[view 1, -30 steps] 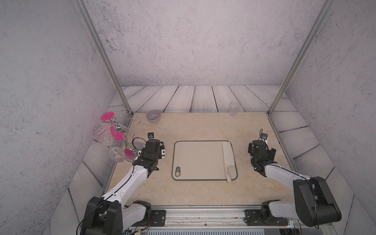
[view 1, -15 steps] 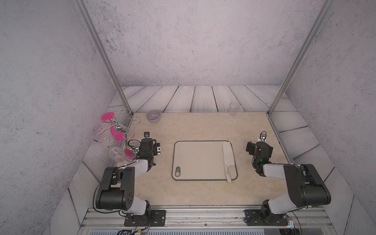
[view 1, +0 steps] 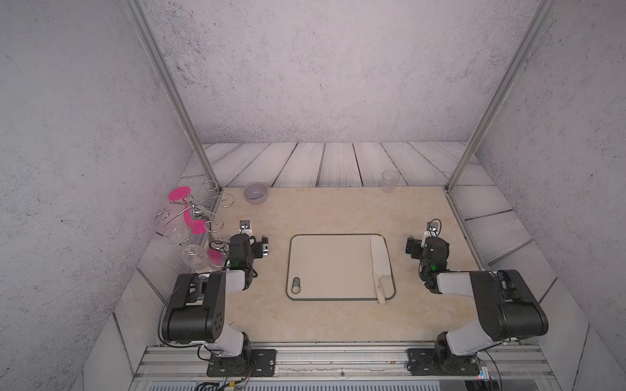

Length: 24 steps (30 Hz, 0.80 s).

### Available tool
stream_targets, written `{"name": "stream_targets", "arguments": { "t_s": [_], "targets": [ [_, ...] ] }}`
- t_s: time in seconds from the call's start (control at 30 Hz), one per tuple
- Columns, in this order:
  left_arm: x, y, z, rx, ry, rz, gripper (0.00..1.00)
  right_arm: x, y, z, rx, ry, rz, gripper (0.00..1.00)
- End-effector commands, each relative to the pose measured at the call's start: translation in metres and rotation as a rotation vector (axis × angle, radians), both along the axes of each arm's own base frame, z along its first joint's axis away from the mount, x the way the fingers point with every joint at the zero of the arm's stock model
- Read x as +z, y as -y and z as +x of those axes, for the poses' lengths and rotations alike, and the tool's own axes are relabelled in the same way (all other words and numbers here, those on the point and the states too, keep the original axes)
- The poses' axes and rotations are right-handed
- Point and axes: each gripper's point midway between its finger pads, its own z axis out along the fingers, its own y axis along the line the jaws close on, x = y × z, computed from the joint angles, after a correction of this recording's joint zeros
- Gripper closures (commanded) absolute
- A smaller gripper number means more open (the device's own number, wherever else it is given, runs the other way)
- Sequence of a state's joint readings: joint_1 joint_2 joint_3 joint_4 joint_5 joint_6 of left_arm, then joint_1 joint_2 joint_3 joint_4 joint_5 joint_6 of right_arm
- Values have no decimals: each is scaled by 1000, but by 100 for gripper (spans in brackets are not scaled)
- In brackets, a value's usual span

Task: Align the knife with the edge of the cutting board
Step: Reset both arms

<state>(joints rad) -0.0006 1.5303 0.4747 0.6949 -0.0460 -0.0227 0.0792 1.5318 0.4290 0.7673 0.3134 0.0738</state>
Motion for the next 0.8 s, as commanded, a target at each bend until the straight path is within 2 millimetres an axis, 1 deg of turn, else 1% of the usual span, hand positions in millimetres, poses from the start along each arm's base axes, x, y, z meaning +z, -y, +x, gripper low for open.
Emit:
{"name": "stream_targets", "arguments": {
  "t_s": [0.0, 0.77],
  "targets": [
    [9, 0, 4, -15, 48, -3, 0, 4, -1, 3, 10, 8, -1, 1],
    [10, 1, 4, -10, 50, 7, 0, 3, -2, 4, 14, 6, 3, 1]
  ]
}}
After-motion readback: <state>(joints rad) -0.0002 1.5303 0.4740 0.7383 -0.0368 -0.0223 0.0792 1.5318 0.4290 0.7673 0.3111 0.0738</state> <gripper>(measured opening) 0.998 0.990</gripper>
